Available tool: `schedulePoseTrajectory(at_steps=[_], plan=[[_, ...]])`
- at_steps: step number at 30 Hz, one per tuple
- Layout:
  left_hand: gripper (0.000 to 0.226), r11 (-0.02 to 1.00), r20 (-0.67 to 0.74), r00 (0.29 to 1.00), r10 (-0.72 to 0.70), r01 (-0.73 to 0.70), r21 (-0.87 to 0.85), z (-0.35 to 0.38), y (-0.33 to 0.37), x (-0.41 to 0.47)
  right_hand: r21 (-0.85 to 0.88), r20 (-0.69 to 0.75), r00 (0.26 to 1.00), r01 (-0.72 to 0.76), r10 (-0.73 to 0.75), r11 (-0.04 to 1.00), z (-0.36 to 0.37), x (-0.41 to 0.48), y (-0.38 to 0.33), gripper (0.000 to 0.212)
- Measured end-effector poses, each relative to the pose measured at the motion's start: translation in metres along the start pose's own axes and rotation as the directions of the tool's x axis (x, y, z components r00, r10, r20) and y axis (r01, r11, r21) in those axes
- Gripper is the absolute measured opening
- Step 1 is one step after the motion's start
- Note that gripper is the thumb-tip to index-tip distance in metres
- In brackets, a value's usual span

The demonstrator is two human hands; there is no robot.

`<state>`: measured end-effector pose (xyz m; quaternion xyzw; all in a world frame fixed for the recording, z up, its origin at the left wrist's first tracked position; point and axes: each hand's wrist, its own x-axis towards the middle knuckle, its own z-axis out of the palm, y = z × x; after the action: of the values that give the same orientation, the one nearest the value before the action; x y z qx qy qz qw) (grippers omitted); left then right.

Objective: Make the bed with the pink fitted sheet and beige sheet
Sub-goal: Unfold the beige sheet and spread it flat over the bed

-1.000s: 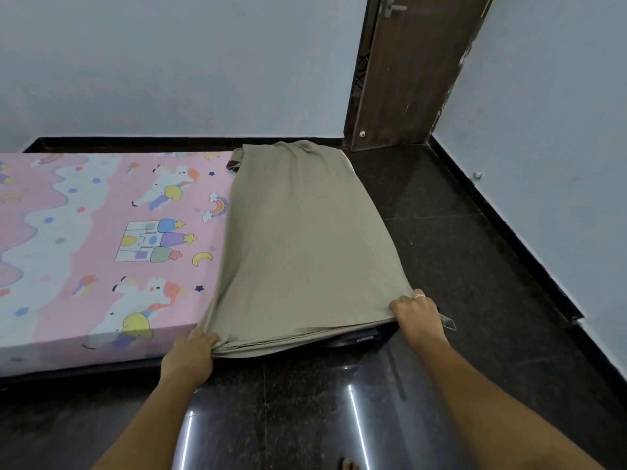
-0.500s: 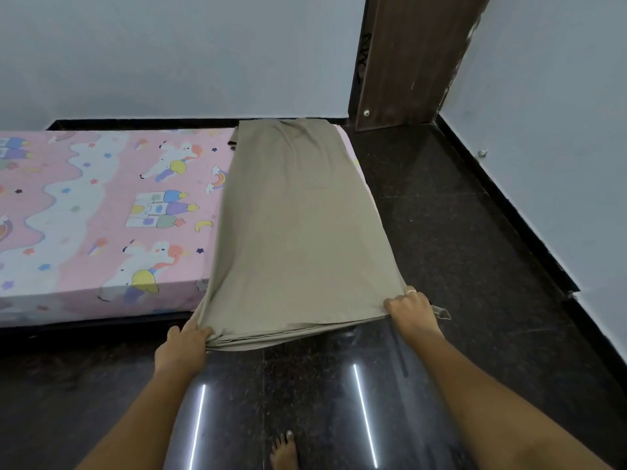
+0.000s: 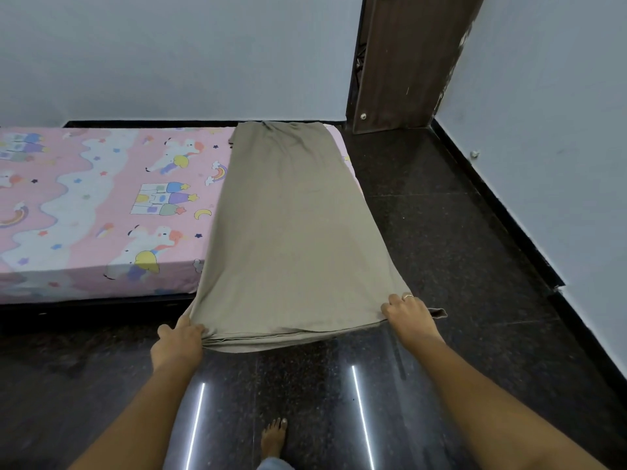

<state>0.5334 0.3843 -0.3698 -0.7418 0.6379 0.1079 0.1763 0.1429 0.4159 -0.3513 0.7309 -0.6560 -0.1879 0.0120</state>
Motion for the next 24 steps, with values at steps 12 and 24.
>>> schedulePoseTrajectory(at_steps=[12,24], plan=[[0.028,0.999,0.038,0.999,0.017,-0.018,0.035,0.025,-0.009,-0.008,0.053,-0.014,1.000,0.008,-0.008,0.999,0.047,-0.002,-0.017,0.053],[0.033,0.993,0.112,0.989,0.101,-0.107,0.053,0.071,-0.023,-0.001,-0.107,0.281,0.960,0.039,-0.008,0.994,0.075,-0.008,-0.047,0.031]])
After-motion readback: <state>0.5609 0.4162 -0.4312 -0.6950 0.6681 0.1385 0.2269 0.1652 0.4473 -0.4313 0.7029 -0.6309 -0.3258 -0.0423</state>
